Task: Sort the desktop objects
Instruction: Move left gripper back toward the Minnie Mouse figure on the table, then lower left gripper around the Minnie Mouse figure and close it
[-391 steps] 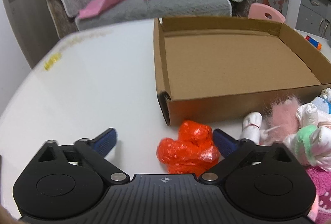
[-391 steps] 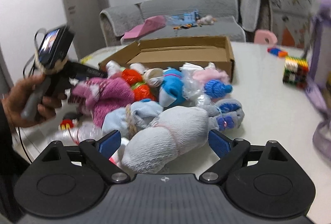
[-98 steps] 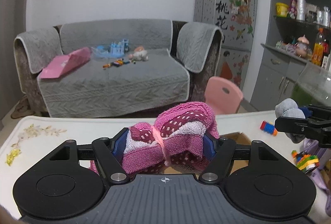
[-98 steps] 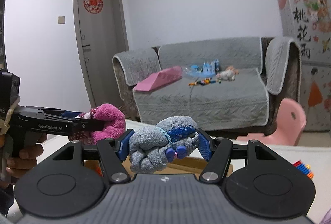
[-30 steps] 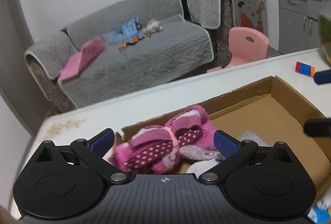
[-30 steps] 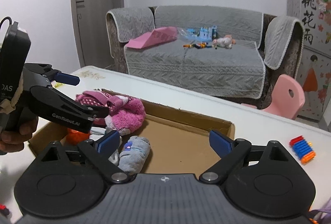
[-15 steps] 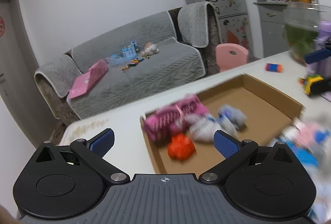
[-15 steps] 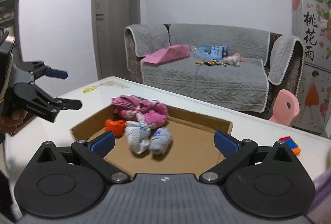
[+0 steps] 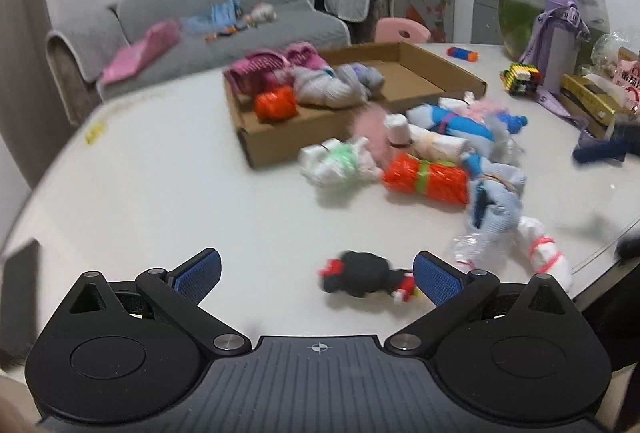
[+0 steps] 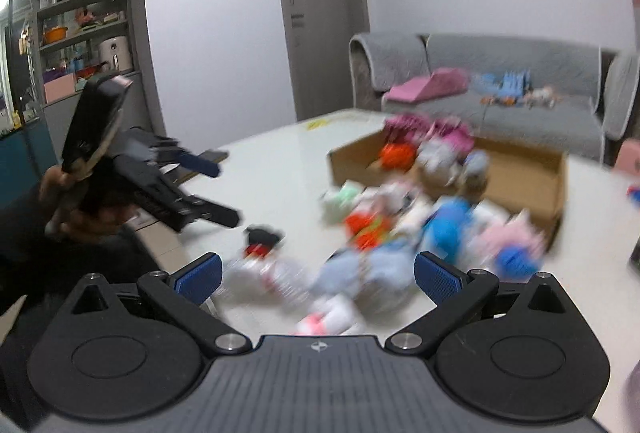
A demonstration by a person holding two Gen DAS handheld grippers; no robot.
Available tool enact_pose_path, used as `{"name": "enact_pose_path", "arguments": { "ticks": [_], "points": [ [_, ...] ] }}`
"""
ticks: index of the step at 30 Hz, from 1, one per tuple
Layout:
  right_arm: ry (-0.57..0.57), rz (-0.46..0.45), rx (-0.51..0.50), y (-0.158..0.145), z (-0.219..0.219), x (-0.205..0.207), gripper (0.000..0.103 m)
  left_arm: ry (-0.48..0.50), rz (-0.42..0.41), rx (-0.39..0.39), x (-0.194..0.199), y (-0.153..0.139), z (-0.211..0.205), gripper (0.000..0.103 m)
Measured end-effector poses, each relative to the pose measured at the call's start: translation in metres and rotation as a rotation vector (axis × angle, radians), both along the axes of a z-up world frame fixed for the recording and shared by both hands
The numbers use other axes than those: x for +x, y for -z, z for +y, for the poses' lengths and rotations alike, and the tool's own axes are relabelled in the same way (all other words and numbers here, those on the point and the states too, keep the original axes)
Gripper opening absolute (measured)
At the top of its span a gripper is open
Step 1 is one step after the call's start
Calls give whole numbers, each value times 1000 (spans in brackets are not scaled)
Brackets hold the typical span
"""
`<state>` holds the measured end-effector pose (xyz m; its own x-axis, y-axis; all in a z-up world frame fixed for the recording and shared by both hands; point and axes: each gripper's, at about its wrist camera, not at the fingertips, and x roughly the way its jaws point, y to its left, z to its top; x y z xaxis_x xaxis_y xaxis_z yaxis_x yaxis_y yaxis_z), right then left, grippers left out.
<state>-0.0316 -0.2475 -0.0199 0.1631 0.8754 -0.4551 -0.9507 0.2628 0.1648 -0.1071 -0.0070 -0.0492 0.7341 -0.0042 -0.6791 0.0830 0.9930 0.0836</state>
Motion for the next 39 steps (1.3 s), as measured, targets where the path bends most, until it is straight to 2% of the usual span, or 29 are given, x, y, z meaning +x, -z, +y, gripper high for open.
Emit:
{"name": "enact_pose_path", "arguments": {
  "ticks": [2,4,7,18,24,28,33,39],
  "points": [
    [-7,-14,-26,6,8,-7,102,-9,22,-19,4,5,-7,103],
    [-17,-70,-61,12,17,-12,102,-10,46,-21,10,10,-12,103],
    [-18,-116,-95,17,27,-13,102,-8,47,-18,7,15,-17,103],
    [-23,-141,-114,26,25,-23,102,-18,65,74,6,19,-13,103],
    [-26,-144,-117,26,21,-29,102,-5,55,117,5,11,-12,103],
    [-25,-141,-115,26,19,-30,102,-35,57,138,1,6,-1,103],
    [-27,-142,-129,27,20,-32,102,-100,87,177,12,10,13,103],
    [-28,-135,-146,29,21,-32,102,-110,135,198,35,23,16,103]
  ]
}}
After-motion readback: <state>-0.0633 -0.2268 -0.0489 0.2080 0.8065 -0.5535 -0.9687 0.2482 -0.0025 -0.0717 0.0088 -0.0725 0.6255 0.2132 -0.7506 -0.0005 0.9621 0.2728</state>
